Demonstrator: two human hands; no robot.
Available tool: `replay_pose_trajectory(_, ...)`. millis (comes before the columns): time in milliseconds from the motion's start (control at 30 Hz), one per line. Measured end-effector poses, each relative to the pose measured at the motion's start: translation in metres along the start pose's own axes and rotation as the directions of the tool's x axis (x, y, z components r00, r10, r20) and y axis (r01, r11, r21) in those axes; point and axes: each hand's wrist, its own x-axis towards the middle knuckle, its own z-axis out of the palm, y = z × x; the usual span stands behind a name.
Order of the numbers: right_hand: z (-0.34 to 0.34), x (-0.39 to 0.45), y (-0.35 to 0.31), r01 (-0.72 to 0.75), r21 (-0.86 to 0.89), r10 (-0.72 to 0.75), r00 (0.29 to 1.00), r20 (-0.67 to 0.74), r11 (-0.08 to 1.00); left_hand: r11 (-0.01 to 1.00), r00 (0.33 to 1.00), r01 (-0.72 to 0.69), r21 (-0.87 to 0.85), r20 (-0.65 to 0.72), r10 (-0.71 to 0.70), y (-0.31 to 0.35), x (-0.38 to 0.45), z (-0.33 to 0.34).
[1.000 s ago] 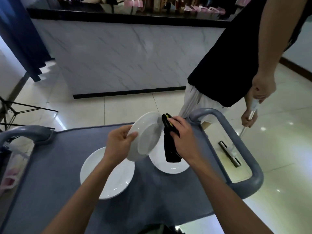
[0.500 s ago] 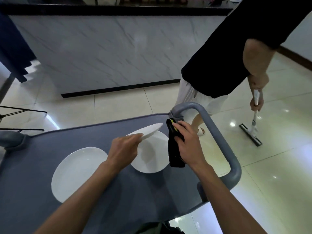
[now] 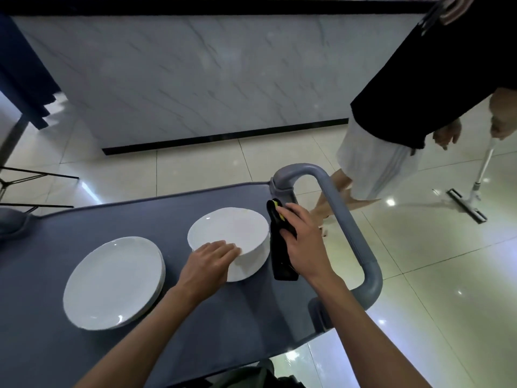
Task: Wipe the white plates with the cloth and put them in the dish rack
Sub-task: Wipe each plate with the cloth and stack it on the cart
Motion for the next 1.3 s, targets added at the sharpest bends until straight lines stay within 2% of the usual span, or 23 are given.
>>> replay_pose_trajectory(100,0.003,-0.006,0.007,0.016,0.003,-0.016,1.000,0.013,1.000,1.000,0.997,0.021,0.010,0.070,-0.022,0.007,-0.013,0.012)
replay_pose_trajectory(500,0.011,-0.021,0.015,0.043,-0.027,-0.039,0.991,0.131,0.999,0.994,0.980,0.103,0.038,0.166,-0.108,0.023,-0.028,0.023)
replay_pose_trajectory(933,0.021,-0.029,0.020,0.025,-0.063,-0.014,0.987,0.158,0.998,0.977,0.939,0.211,0.014,0.275,-0.207,0.029,-0.032,0.027)
replay_pose_trajectory(1067,0.027,-0.026,0.012,0.043,-0.091,-0.027,0.986,0.164,0.995,0.976,0.943,0.218,0.002,0.258,-0.211,0.030,-0.030,0.019)
replay_pose_trajectory(1300,0.046,-0.017,-0.021,0.082,-0.052,-0.071,0.982,0.176,0.995,0.943,0.941,0.332,-0.036,0.079,-0.329,0.004,-0.043,-0.010)
